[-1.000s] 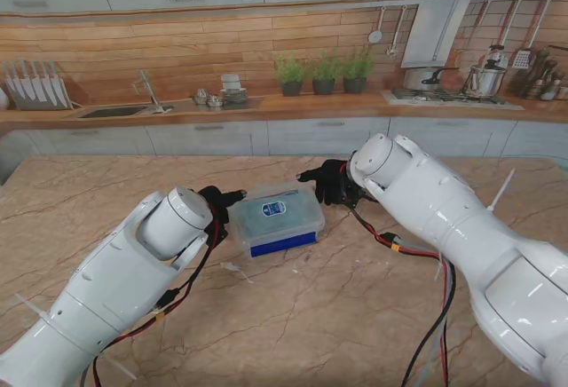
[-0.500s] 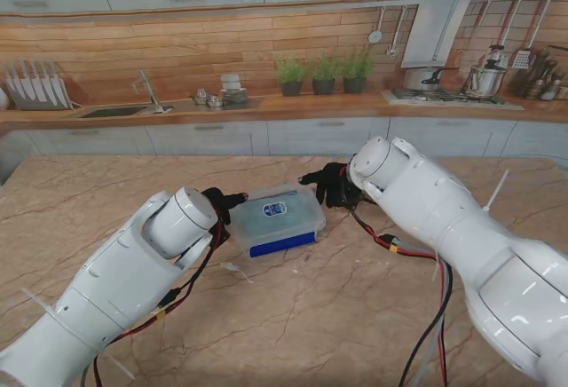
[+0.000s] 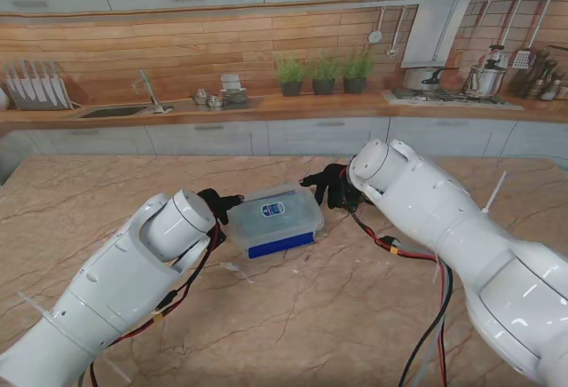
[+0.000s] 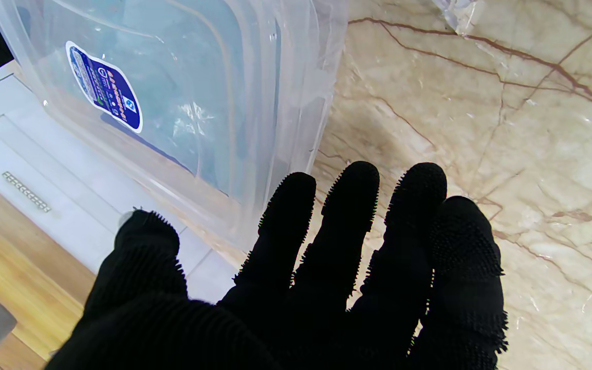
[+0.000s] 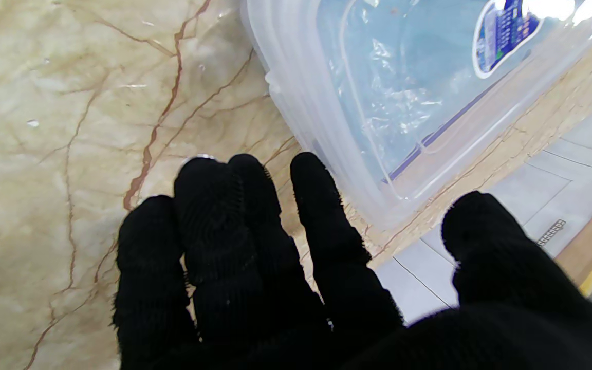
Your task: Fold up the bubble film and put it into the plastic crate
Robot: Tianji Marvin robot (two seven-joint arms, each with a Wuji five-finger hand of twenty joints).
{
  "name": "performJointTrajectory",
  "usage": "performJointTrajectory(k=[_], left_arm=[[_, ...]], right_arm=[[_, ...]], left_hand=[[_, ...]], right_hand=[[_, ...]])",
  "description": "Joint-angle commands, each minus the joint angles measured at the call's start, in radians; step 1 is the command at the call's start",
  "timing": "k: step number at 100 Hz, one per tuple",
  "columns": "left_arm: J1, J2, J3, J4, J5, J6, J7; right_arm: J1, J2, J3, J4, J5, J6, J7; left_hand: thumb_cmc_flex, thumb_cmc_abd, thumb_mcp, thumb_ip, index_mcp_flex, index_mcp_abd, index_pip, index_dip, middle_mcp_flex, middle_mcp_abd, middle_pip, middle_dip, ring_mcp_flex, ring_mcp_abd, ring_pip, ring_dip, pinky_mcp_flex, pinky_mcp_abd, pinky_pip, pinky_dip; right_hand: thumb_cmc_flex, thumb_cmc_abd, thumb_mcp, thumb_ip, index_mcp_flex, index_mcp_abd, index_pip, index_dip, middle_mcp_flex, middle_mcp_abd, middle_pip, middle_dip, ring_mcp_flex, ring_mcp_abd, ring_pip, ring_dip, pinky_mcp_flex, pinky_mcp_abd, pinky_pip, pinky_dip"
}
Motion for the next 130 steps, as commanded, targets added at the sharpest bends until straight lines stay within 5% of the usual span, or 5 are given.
performJointTrajectory(k=[1,38,80,99,130], left_arm=[[0.001,0.003,0.005,-0.011,0.004,0.011,-0.012],[-0.028,0.023,0.049,0.0,0.028,0.016,-0.062],[0.001,0.043,0.033,-0.045,0.08,0.029,-0.071],[0.065,0.046,-0.024,-0.113,0.078,0.011,-0.055],[0.165,0.084,-0.084,-0.242,0.097,0.006,-0.108]], right_arm=[[-0.012,0.003,0.0,-0.022,-0.006,0.009,-0.006],[-0.025,0.022,0.002,-0.052,-0.039,0.017,-0.024],[-0.057,0.045,0.028,-0.107,-0.104,0.007,-0.093],[-0.053,0.033,0.04,-0.088,-0.108,-0.044,-0.128],[-0.03,-0.008,0.026,-0.021,-0.096,-0.131,-0.177]], left_hand=[[0.038,-0.046,0.006,0.034,0.004,-0.026,-0.029,-0.005,-0.007,0.02,-0.012,0.002,-0.005,0.009,0.002,0.0,-0.005,0.001,-0.002,-0.004],[0.058,-0.148,0.046,0.055,0.005,-0.043,0.013,-0.003,0.039,0.001,0.05,0.033,0.072,-0.005,0.059,0.01,0.082,-0.014,0.039,-0.01],[0.022,-0.093,0.044,0.044,0.0,-0.045,0.027,0.006,0.042,0.004,0.066,0.057,0.077,0.003,0.088,0.016,0.088,-0.014,0.067,-0.001],[0.016,-0.048,0.02,0.035,0.004,-0.049,0.031,0.006,0.037,0.007,0.062,0.057,0.06,0.016,0.085,0.018,0.063,-0.01,0.068,0.006],[0.03,-0.035,0.008,0.033,0.097,-0.098,0.055,0.011,0.047,0.004,0.051,0.051,0.055,0.021,0.073,0.016,0.053,-0.002,0.054,0.009]], right_hand=[[-0.01,0.003,0.011,0.033,-0.012,-0.078,-0.013,-0.02,0.002,0.066,0.049,0.004,-0.002,0.035,0.019,0.009,-0.016,-0.158,0.112,0.018],[-0.012,-0.021,0.023,0.032,0.003,-0.083,0.046,0.004,0.003,0.063,0.048,0.001,-0.003,0.036,0.015,0.007,-0.017,-0.158,0.11,0.016],[-0.034,-0.053,0.049,0.025,-0.078,-0.096,0.008,-0.014,-0.06,0.055,-0.001,-0.024,-0.069,0.038,-0.057,-0.015,-0.068,-0.156,0.042,-0.01],[-0.05,-0.073,0.065,0.018,-0.169,-0.119,-0.042,-0.043,-0.161,0.048,-0.051,-0.046,-0.156,0.037,-0.117,-0.027,-0.14,-0.162,-0.028,-0.031],[-0.061,-0.124,0.098,-0.005,-0.347,-0.254,-0.005,-0.078,-0.369,0.014,-0.155,-0.103,-0.327,0.001,-0.242,-0.06,-0.225,-0.183,-0.152,-0.061]])
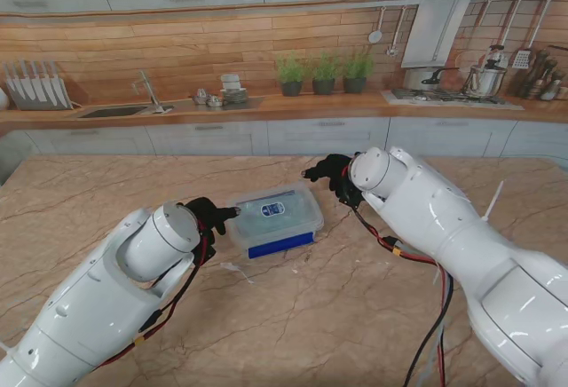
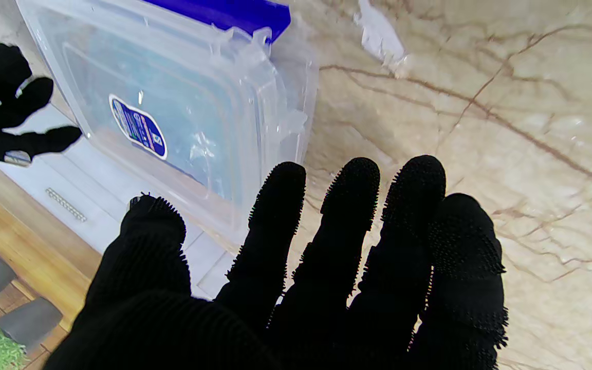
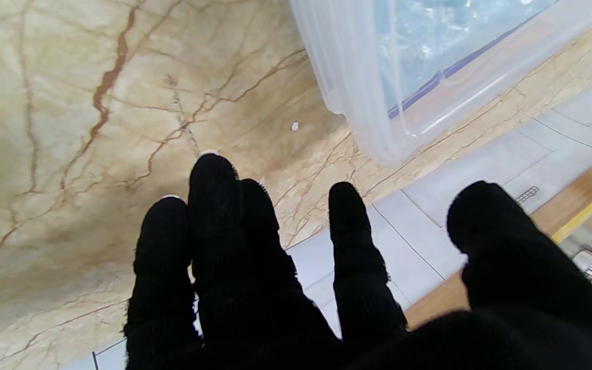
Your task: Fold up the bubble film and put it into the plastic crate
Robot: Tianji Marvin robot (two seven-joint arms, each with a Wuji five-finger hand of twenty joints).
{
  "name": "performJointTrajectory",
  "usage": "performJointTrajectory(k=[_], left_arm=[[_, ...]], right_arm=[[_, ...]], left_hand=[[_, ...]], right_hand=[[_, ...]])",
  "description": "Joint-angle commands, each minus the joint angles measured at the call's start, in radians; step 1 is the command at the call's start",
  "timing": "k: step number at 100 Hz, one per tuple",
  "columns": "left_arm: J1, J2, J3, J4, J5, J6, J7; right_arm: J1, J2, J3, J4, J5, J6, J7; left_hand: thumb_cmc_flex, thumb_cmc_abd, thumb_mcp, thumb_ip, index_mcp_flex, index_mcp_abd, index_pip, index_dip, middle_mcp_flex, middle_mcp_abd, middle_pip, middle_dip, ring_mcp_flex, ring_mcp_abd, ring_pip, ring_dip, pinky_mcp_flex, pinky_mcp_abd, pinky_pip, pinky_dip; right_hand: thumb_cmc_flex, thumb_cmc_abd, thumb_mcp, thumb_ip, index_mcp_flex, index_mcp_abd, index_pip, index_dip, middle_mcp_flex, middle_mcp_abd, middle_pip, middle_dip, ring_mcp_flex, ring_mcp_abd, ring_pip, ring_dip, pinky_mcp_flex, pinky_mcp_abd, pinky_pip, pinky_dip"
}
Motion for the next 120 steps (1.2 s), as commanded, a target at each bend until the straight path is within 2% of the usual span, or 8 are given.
performJointTrajectory(k=[1,32,77,91,99,104,108,120], left_arm=[[0.023,0.01,-0.008,-0.019,-0.001,0.0,-0.009],[0.101,0.021,-0.063,-0.087,-0.041,-0.027,-0.035],[0.107,0.035,-0.047,-0.098,-0.087,-0.04,-0.084],[0.115,0.038,-0.055,-0.103,-0.101,-0.052,-0.098],[0.119,0.037,-0.059,-0.104,-0.109,-0.053,-0.097],[0.121,0.038,-0.058,-0.105,-0.109,-0.052,-0.098],[0.121,0.039,-0.058,-0.104,-0.112,-0.054,-0.103],[0.113,0.042,-0.056,-0.09,-0.132,-0.062,-0.119]], right_arm=[[0.007,-0.019,-0.005,0.004,0.004,-0.021,-0.006],[0.049,-0.071,-0.065,0.118,-0.018,-0.149,-0.037],[0.095,-0.163,-0.16,0.278,-0.067,-0.256,-0.065],[0.117,-0.202,-0.191,0.356,-0.093,-0.303,-0.054],[0.12,-0.217,-0.19,0.379,-0.095,-0.308,-0.051],[0.118,-0.219,-0.181,0.376,-0.083,-0.292,-0.035],[0.116,-0.22,-0.175,0.373,-0.073,-0.282,-0.027],[0.111,-0.215,-0.182,0.357,-0.074,-0.26,-0.035]], left_hand=[[0.008,0.041,-0.02,0.013,0.031,-0.018,0.039,0.012,0.032,0.006,0.013,0.008,0.001,0.039,0.011,0.006,-0.011,0.005,0.027,0.011],[0.012,0.049,-0.023,0.011,0.032,0.0,0.023,0.004,0.023,0.015,-0.006,0.003,-0.018,0.047,-0.005,0.002,-0.034,0.012,0.006,0.009],[0.003,0.063,-0.027,0.009,0.016,0.032,0.015,0.009,0.012,0.027,-0.013,0.004,-0.034,0.059,-0.016,0.004,-0.046,0.02,-0.01,0.008],[0.003,0.064,-0.028,0.008,0.022,0.033,0.014,0.009,0.015,0.026,-0.015,0.004,-0.032,0.06,-0.017,0.004,-0.046,0.021,-0.01,0.009],[0.004,0.066,-0.028,0.008,0.023,0.033,0.013,0.009,0.014,0.026,-0.016,0.003,-0.033,0.061,-0.018,0.005,-0.048,0.021,-0.011,0.009],[0.004,0.066,-0.028,0.008,0.026,0.033,0.013,0.009,0.018,0.026,-0.015,0.004,-0.032,0.061,-0.018,0.005,-0.048,0.023,-0.012,0.01],[0.004,0.067,-0.028,0.008,0.028,0.033,0.014,0.01,0.019,0.025,-0.015,0.004,-0.03,0.061,-0.017,0.005,-0.047,0.023,-0.012,0.01],[0.005,0.068,-0.028,0.008,0.035,0.034,0.015,0.01,0.025,0.024,-0.015,0.004,-0.027,0.063,-0.017,0.005,-0.045,0.025,-0.011,0.011]], right_hand=[[-0.029,-0.054,0.022,-0.008,-0.057,-0.052,0.016,-0.02,-0.059,-0.003,-0.034,-0.022,-0.064,0.006,-0.055,-0.02,-0.022,-0.069,-0.006,-0.009],[-0.001,-0.202,0.081,-0.021,-0.215,-0.159,0.111,-0.068,-0.159,-0.082,-0.141,-0.081,-0.167,-0.037,-0.279,-0.112,-0.089,-0.071,-0.166,-0.029],[0.073,-0.328,0.194,-0.027,-0.28,-0.211,0.19,-0.076,-0.17,-0.097,-0.11,-0.056,-0.144,-0.06,-0.287,-0.102,-0.093,-0.068,-0.214,-0.023],[0.05,-0.386,0.285,-0.047,-0.185,-0.203,0.236,-0.078,-0.17,-0.097,-0.1,-0.046,-0.132,-0.069,-0.278,-0.096,-0.083,-0.065,-0.224,-0.024],[0.056,-0.407,0.33,-0.056,0.01,-0.168,0.298,-0.056,-0.124,-0.086,-0.081,-0.035,-0.11,-0.064,-0.246,-0.081,-0.058,-0.059,-0.23,-0.027],[0.072,-0.423,0.345,-0.057,0.113,-0.147,0.334,-0.042,-0.083,-0.079,-0.069,-0.029,-0.097,-0.059,-0.232,-0.075,-0.053,-0.053,-0.229,-0.026],[0.09,-0.445,0.346,-0.102,0.162,-0.147,0.368,-0.033,-0.052,-0.075,-0.058,-0.02,-0.087,-0.054,-0.211,-0.066,-0.047,-0.049,-0.223,-0.022],[0.126,-0.471,0.339,-0.138,0.199,-0.151,0.486,-0.027,-0.01,-0.066,-0.028,0.006,-0.063,-0.051,-0.172,-0.049,-0.035,-0.054,-0.2,-0.012]])
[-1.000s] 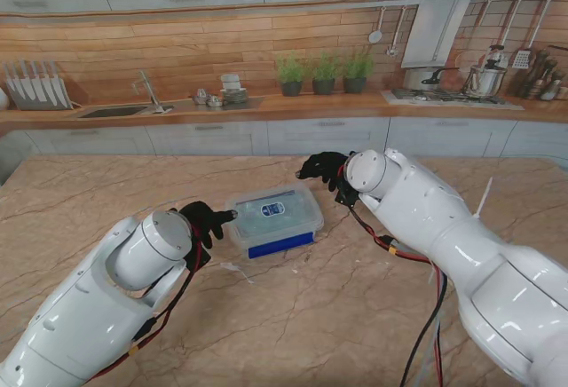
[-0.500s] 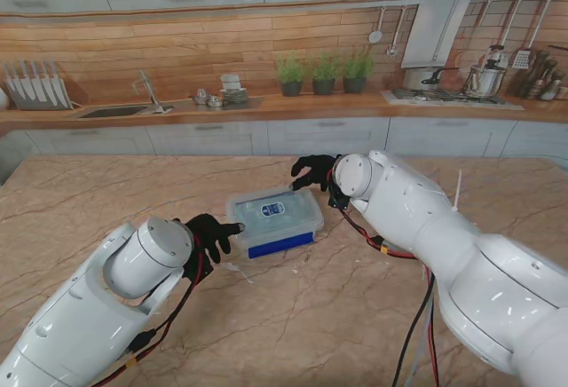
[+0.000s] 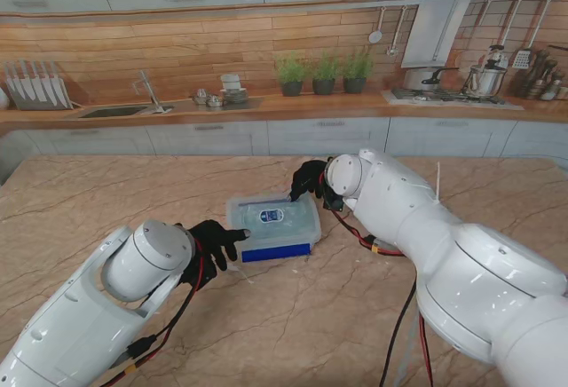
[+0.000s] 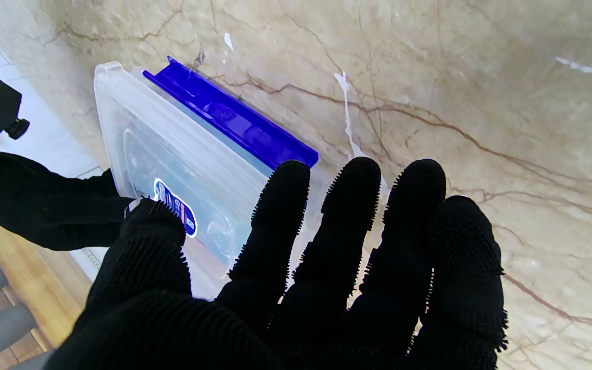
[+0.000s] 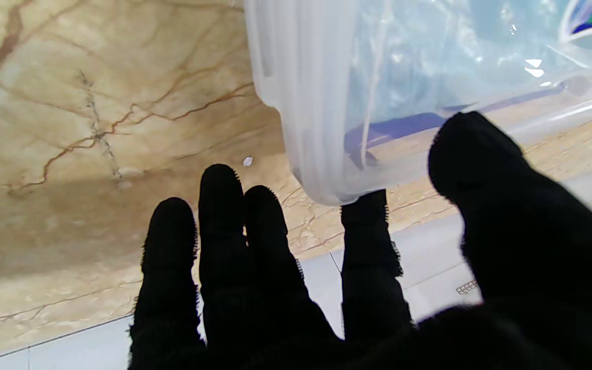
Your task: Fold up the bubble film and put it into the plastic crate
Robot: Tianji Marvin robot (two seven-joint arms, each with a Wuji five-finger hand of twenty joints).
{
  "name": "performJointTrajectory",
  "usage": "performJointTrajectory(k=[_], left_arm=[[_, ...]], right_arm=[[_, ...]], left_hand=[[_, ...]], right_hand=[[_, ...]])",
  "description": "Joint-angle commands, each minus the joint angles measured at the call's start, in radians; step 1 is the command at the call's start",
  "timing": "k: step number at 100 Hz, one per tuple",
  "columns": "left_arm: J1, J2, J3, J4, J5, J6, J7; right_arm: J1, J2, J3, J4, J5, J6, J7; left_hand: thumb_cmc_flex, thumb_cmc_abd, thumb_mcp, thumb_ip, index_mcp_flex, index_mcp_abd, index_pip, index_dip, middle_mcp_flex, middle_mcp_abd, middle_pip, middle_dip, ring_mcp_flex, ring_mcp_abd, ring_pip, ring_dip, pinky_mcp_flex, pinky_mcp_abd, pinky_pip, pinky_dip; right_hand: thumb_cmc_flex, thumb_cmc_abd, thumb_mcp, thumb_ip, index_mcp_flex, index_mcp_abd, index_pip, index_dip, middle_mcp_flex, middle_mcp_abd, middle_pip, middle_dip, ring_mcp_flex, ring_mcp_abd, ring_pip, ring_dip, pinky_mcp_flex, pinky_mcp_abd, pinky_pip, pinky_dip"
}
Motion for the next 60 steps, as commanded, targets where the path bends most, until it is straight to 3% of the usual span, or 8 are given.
performJointTrajectory(k=[1,13,42,60], left_arm=[[-0.002,0.001,0.004,0.009,-0.016,-0.007,-0.014],[-0.012,-0.001,0.009,0.024,-0.027,-0.014,-0.017],[-0.01,-0.004,0.004,0.029,-0.03,-0.027,-0.012],[-0.018,-0.008,0.003,0.043,-0.033,-0.015,-0.006]], right_arm=[[-0.01,-0.001,-0.013,-0.022,-0.017,0.001,-0.016],[-0.022,0.024,-0.026,-0.078,-0.021,0.042,-0.024],[-0.076,0.128,-0.038,-0.264,-0.047,0.155,-0.006],[-0.142,0.214,0.004,-0.438,-0.073,0.247,0.008]], left_hand=[[0.005,0.05,-0.02,0.008,0.023,0.014,0.006,0.01,0.016,0.023,-0.007,0.004,0.003,0.054,-0.003,0.005,-0.002,0.022,0.0,0.011],[0.006,0.051,-0.02,0.008,0.023,0.012,0.005,0.009,0.015,0.023,-0.009,0.003,0.002,0.053,-0.003,0.006,-0.004,0.019,0.001,0.012],[0.006,0.052,-0.02,0.009,0.02,0.011,-0.002,0.004,0.012,0.02,-0.01,0.003,0.0,0.047,-0.003,0.006,-0.007,0.014,0.002,0.013],[0.008,0.056,-0.02,0.008,0.02,0.012,-0.029,-0.013,0.005,0.019,-0.023,-0.004,-0.009,0.047,-0.012,0.003,-0.018,0.011,-0.004,0.012]], right_hand=[[0.05,-0.057,0.02,-0.036,0.053,-0.039,0.105,0.018,0.032,0.021,0.034,0.021,0.035,0.007,0.044,0.018,0.009,0.0,0.024,0.014],[0.098,-0.05,0.011,-0.035,0.099,-0.049,0.236,-0.033,0.099,0.03,0.067,0.038,0.07,0.018,0.084,0.029,0.027,-0.002,0.061,0.015],[0.156,0.008,0.002,-0.012,0.211,0.001,0.232,-0.146,0.213,0.026,0.076,0.037,0.129,0.037,0.129,0.043,0.053,0.0,0.115,0.012],[0.16,0.043,-0.001,0.009,0.224,0.022,0.268,-0.109,0.275,0.033,0.125,0.057,0.165,0.049,0.193,0.069,0.07,-0.003,0.153,0.013]])
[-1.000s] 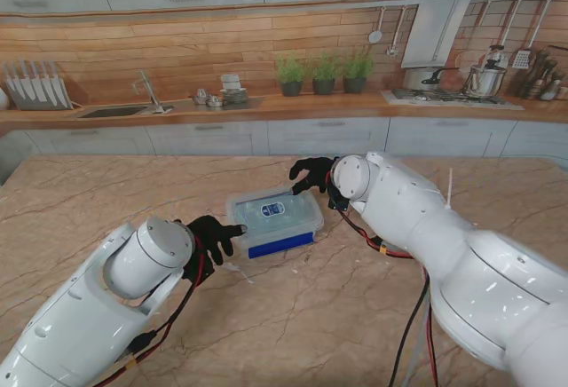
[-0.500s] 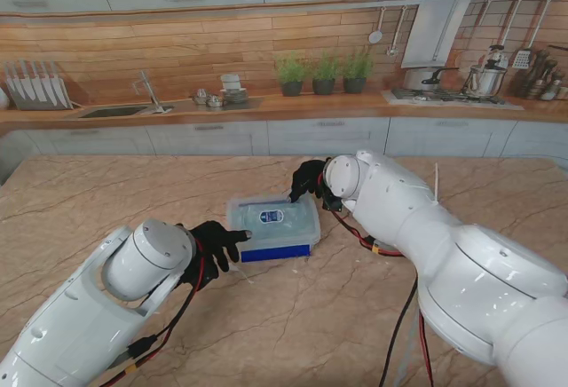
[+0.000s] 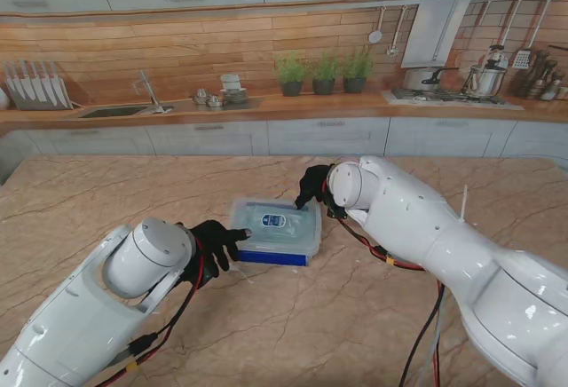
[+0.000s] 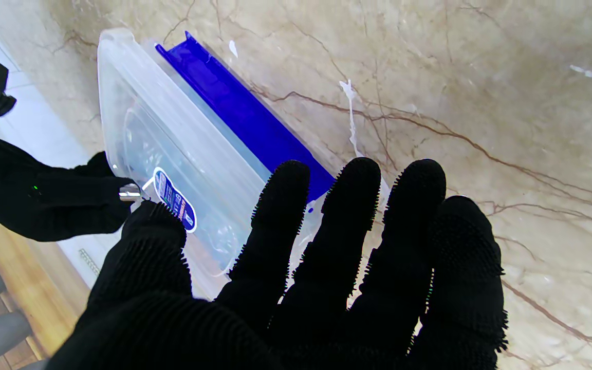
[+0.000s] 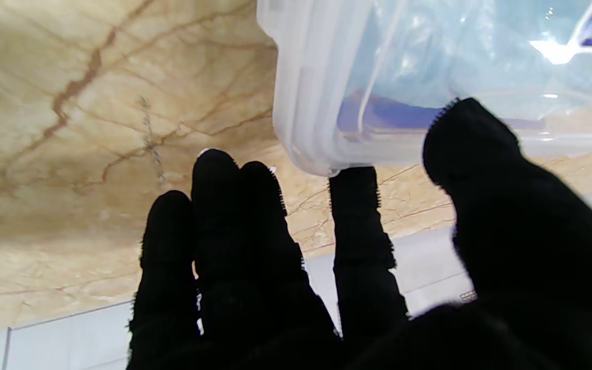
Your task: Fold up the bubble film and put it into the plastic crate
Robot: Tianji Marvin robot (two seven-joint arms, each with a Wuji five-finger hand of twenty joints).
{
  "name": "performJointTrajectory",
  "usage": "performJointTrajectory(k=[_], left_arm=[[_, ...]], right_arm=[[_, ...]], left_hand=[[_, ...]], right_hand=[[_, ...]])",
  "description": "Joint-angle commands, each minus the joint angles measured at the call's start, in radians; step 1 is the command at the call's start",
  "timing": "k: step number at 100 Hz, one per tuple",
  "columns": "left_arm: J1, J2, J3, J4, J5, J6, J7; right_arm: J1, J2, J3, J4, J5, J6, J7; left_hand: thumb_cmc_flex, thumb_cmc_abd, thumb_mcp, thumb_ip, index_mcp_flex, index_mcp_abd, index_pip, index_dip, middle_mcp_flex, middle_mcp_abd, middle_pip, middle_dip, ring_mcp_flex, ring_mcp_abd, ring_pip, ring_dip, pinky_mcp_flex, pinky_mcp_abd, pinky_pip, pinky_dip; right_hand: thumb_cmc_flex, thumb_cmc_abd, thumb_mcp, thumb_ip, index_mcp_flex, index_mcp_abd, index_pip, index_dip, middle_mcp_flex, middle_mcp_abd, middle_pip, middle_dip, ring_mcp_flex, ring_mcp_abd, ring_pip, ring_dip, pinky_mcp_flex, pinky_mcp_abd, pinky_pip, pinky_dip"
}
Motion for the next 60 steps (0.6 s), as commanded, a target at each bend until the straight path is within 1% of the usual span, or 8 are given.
performJointTrajectory(k=[1,7,17,36,47,60], left_arm=[[0.001,-0.008,-0.001,0.007,0.004,0.009,0.009],[0.0,-0.009,-0.002,0.01,0.013,0.011,0.018],[-0.003,-0.009,-0.002,0.014,0.015,0.008,0.016],[-0.013,-0.005,0.005,0.024,0.021,-0.006,0.004],[0.002,-0.006,-0.002,0.013,0.029,-0.011,0.01],[0.018,-0.003,-0.002,-0.001,0.031,-0.01,0.008]], right_arm=[[-0.04,0.028,0.01,-0.03,-0.006,0.02,0.013],[-0.069,0.056,0.034,-0.091,-0.016,0.053,0.02],[-0.111,0.092,0.068,-0.172,-0.042,0.092,0.03],[-0.208,0.151,0.138,-0.332,-0.092,0.162,0.051],[-0.266,0.174,0.179,-0.412,-0.125,0.192,0.051],[-0.319,0.191,0.214,-0.481,-0.147,0.213,0.055]], left_hand=[[0.008,0.046,-0.02,0.008,0.02,0.012,-0.028,-0.011,0.004,0.02,-0.01,-0.004,-0.008,0.047,-0.009,0.002,-0.014,0.011,-0.004,0.011],[0.008,0.047,-0.021,0.008,0.023,0.012,-0.033,-0.016,0.005,0.02,-0.011,-0.006,-0.01,0.045,-0.011,0.002,-0.015,0.011,-0.006,0.011],[0.009,0.048,-0.021,0.008,0.021,0.012,-0.041,-0.022,0.0,0.019,-0.016,-0.008,-0.018,0.042,-0.016,0.0,-0.023,0.009,-0.01,0.01],[0.005,0.051,-0.022,0.007,0.001,0.02,-0.066,-0.035,-0.025,0.02,-0.024,-0.011,-0.039,0.041,-0.028,-0.002,-0.041,0.006,-0.02,0.005],[0.004,0.051,-0.023,0.007,0.004,0.02,-0.066,-0.035,-0.023,0.023,-0.022,-0.011,-0.037,0.041,-0.027,0.0,-0.042,0.006,-0.021,0.005],[0.005,0.05,-0.023,0.007,0.005,0.021,-0.068,-0.036,-0.022,0.024,-0.024,-0.012,-0.039,0.043,-0.029,0.0,-0.043,0.008,-0.021,0.005]], right_hand=[[0.114,0.056,0.034,0.037,0.111,-0.051,0.179,0.077,0.057,0.027,0.051,0.021,0.035,0.026,0.049,0.025,0.006,-0.008,0.05,0.012],[0.113,0.064,0.035,0.046,0.125,-0.041,0.189,0.092,0.081,0.028,0.064,0.026,0.048,0.03,0.07,0.033,0.013,-0.005,0.065,0.013],[0.11,0.063,0.037,0.055,0.147,-0.03,0.196,0.097,0.109,0.027,0.075,0.029,0.064,0.033,0.087,0.039,0.021,-0.002,0.082,0.015],[0.114,0.052,0.044,0.062,0.166,-0.014,0.196,0.095,0.135,0.026,0.081,0.029,0.083,0.037,0.104,0.045,0.032,0.0,0.104,0.019],[0.108,0.055,0.047,0.063,0.177,-0.006,0.198,0.096,0.153,0.027,0.088,0.031,0.103,0.039,0.118,0.049,0.048,0.003,0.122,0.023],[0.1,0.064,0.053,0.067,0.192,0.004,0.194,0.101,0.175,0.03,0.097,0.034,0.127,0.041,0.135,0.054,0.067,0.008,0.146,0.028]])
